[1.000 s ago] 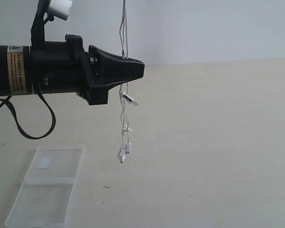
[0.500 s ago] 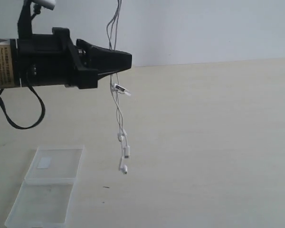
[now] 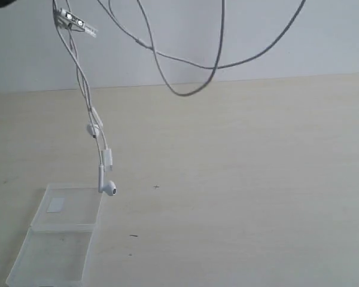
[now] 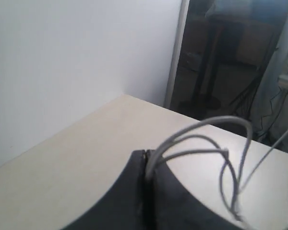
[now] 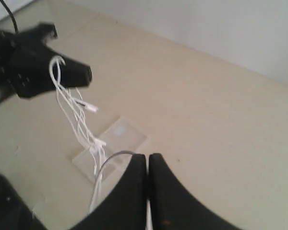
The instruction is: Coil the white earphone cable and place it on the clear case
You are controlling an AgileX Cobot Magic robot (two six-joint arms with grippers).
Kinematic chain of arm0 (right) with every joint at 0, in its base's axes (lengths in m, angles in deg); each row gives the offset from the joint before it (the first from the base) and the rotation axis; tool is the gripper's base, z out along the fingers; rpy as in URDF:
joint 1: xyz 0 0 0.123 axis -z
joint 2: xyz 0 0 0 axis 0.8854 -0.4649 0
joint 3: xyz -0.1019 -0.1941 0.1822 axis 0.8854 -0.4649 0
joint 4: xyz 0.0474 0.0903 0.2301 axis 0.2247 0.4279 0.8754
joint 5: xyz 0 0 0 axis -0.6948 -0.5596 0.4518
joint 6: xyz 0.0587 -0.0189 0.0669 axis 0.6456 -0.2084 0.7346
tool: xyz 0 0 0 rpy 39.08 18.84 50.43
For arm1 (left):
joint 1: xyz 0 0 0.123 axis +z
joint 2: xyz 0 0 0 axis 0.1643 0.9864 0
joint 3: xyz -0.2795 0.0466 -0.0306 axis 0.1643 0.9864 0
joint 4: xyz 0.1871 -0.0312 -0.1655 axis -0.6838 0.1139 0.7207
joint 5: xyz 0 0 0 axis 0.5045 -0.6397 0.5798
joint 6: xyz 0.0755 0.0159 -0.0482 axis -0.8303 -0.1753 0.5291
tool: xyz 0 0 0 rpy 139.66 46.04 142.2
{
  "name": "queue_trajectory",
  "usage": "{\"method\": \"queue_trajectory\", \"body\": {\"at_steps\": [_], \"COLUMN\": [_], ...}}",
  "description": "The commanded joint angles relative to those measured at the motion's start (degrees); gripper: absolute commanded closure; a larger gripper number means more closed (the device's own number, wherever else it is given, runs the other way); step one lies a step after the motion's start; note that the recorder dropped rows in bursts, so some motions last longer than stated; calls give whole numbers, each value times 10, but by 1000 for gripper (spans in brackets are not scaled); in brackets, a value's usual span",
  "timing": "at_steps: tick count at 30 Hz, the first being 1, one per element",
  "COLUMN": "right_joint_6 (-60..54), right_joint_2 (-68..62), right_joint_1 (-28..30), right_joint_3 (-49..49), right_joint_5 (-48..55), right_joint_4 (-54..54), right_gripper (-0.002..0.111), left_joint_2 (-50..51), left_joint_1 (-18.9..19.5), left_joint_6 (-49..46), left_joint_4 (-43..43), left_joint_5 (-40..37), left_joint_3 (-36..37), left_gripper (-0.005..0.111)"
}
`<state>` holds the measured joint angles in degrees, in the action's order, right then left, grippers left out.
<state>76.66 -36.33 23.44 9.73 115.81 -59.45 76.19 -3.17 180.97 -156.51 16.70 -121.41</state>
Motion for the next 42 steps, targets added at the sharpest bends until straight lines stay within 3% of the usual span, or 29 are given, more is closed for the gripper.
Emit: {"method": "queue_trajectory", "body": {"at_steps": [1, 4, 13, 18, 24, 34, 42], "right_joint_6": [-64, -139, -166, -170, -170, -167, -250], "right_joint_2": [5, 3, -3, -3, 5, 50, 31], "right_joint_1": [2, 2, 2, 2, 2, 2, 2], "right_joint_3": [-106, -178, -194, -194, -194, -194, -194], "right_joint_5": [-24, -90, -153, -161, -165, -158, -84], "right_joint_4": [90, 122, 124, 124, 110, 114, 230], "right_gripper": [108, 108, 104, 81, 50, 48, 48], "left_joint_2": [-31, -60, -96, -97, -96, -95, -95], "left_joint_1": [2, 2, 2, 2, 2, 2, 2], "left_joint_6": [77, 99, 158, 158, 158, 158, 158], "left_joint_4": [-2, -2, -2, 5, 94, 172, 271], "left_joint_5": [0, -3, -36, -50, -111, -173, -177], "left_joint_3": [-5, -5, -5, -3, 31, 69, 69], "left_gripper": [107, 107, 107, 107, 107, 107, 107]}}
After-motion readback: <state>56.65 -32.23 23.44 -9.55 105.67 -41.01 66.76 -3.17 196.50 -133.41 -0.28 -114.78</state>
